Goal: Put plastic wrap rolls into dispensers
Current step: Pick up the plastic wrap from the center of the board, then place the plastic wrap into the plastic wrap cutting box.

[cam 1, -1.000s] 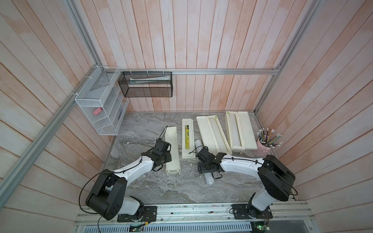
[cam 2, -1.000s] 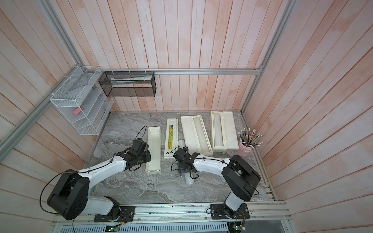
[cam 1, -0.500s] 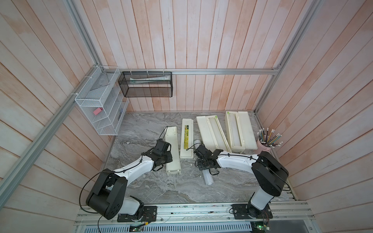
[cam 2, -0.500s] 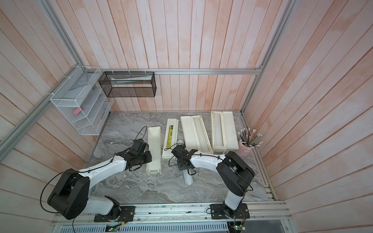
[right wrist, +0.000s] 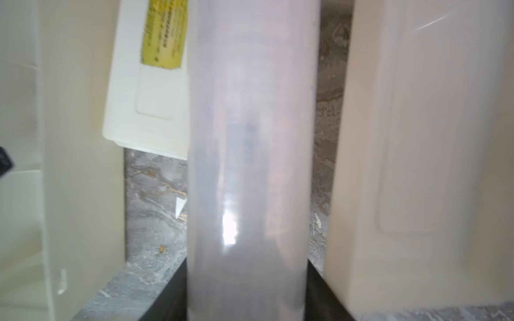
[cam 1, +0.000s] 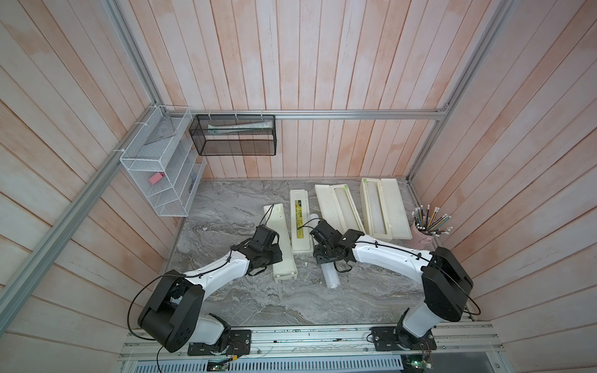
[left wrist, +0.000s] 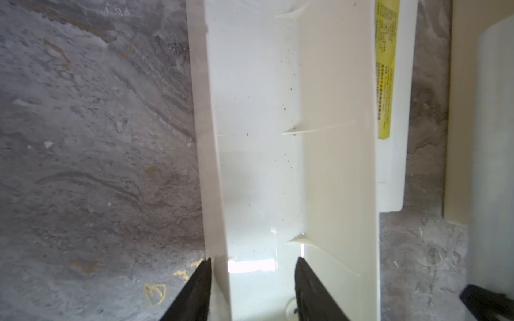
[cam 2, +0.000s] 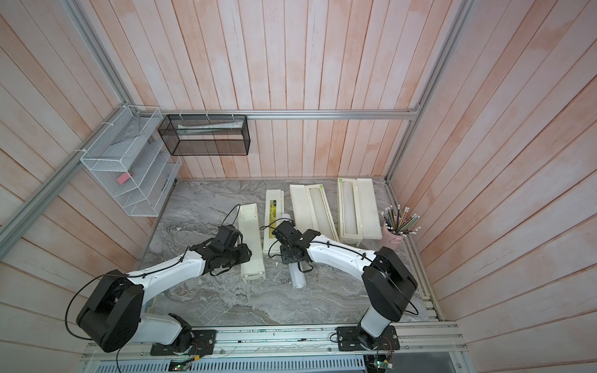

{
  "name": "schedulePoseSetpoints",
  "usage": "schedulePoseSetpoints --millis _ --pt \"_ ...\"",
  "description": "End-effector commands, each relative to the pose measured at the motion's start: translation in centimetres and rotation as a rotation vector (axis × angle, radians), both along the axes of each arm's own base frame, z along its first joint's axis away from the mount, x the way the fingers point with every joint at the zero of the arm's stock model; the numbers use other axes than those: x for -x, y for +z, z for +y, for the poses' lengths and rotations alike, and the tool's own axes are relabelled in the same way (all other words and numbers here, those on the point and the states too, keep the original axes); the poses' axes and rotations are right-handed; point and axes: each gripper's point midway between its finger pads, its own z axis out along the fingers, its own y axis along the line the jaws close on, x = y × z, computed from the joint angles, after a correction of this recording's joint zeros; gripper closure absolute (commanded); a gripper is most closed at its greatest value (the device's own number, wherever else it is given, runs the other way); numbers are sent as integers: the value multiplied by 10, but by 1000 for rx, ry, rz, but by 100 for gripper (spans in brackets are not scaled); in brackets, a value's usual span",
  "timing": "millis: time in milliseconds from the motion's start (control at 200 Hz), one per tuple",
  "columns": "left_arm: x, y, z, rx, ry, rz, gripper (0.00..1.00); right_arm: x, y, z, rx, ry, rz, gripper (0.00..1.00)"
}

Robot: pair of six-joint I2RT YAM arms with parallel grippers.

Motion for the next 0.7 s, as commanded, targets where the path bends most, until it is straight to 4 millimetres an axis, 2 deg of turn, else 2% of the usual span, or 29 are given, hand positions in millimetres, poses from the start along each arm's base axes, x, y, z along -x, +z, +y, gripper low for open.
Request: schedulePoseSetpoints --millis 0,90,190,305,495,695 --pt "-2 5 0 -2 -1 -11 38 -21 42 17 -71 2 -86 82" --pt "-5 13 5 -27 0 -26 24 -31 58 32 -112 15 -107 82" --pt "-8 25 14 -44 18 -51 0 -43 76 54 -177 33 -132 81" --pt "-10 36 26 -33 44 -79 0 -55 91 76 -251 31 -139 80" --pt "-13 46 48 -33 71 -95 0 -69 99 111 -334 53 -115 80" --pt "-14 41 71 -17 111 -60 0 -79 99 137 -392 55 -83 80"
